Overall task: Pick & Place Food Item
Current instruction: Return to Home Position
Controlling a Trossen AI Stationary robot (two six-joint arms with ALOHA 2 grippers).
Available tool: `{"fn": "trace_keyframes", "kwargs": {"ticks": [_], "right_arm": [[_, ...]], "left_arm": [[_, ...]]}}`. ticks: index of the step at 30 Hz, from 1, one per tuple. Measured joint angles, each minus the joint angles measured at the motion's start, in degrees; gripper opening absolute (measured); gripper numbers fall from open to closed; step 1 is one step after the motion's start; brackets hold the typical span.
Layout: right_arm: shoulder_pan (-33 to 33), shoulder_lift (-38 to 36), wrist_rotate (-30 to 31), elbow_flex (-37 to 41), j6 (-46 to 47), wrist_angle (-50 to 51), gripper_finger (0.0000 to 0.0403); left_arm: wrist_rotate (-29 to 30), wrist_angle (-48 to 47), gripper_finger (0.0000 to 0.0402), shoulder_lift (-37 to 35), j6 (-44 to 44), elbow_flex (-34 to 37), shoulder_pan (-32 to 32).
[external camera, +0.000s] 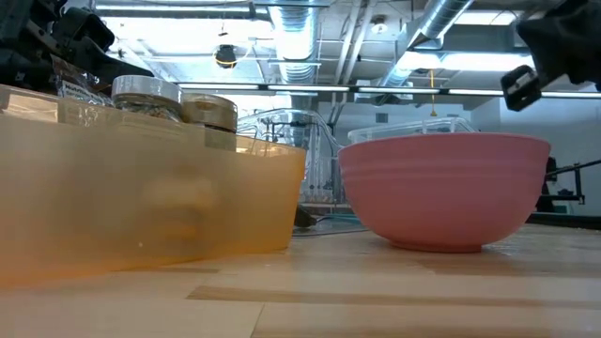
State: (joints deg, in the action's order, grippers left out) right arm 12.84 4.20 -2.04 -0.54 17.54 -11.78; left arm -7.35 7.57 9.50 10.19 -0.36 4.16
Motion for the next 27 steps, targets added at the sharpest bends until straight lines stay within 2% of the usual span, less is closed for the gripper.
{"fn": "trace_keyframes", "kwargs": {"ticks": [2, 6, 8, 15, 21, 27], "right_arm": [[-0.4, -3.7, -1.5, 0.0, -0.5, 4.1, 0.0], [-1.0, -3.9, -5.4, -0.1, -2.5, 8.1, 0.0], [-1.3, -3.8, -5.4, -0.2, -2.7, 10.2, 0.0], [-5.2, -4.0, -5.4, -0.2, -10.1, 10.5, 0.0], [-10.3, -4.0, -5.5, -0.2, -10.7, 10.5, 0.0], [-10.8, -4.0, -5.3, -0.2, -10.5, 10.5, 0.0]], "left_arm": [[0.0, 0.0, 0.0003, 0.0, 0.0, 0.0, 0.0], [0.0, 0.3, 0.0003, 0.1, 0.0, 0.0, 0.0], [0.0, 0.3, 0.0003, 0.3, 0.0, 0.0, 0.0], [0.0, 0.6, 0.0003, 1.5, 0.0, 0.0, 0.0], [0.0, 0.3, 0.0003, 2.0, 0.0, 0.0, 0.0], [0.0, 0.4, 0.0003, 2.3, 0.0, 0.0, 0.0]]}}
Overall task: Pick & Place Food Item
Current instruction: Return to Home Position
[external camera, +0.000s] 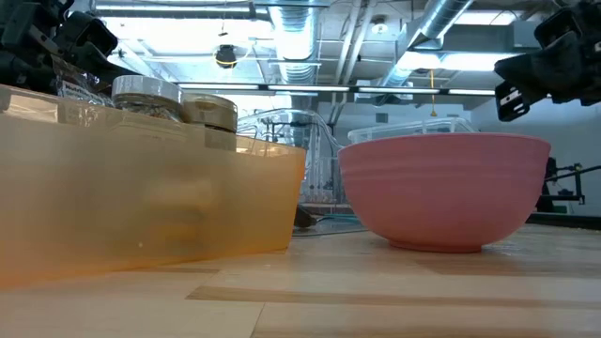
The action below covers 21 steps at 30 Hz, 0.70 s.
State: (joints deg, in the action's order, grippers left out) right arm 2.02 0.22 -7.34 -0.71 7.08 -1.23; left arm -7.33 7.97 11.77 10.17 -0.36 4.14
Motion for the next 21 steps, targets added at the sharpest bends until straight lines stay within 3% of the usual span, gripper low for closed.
{"fn": "trace_keyframes", "kwargs": {"ticks": [21], "right_arm": [[0.2, 0.5, 1.7, 0.0, 1.0, 0.3, 0.0]], "left_arm": [[0.0, -0.1, 0.0003, 0.0, 0.0, 0.0, 0.0]]}}
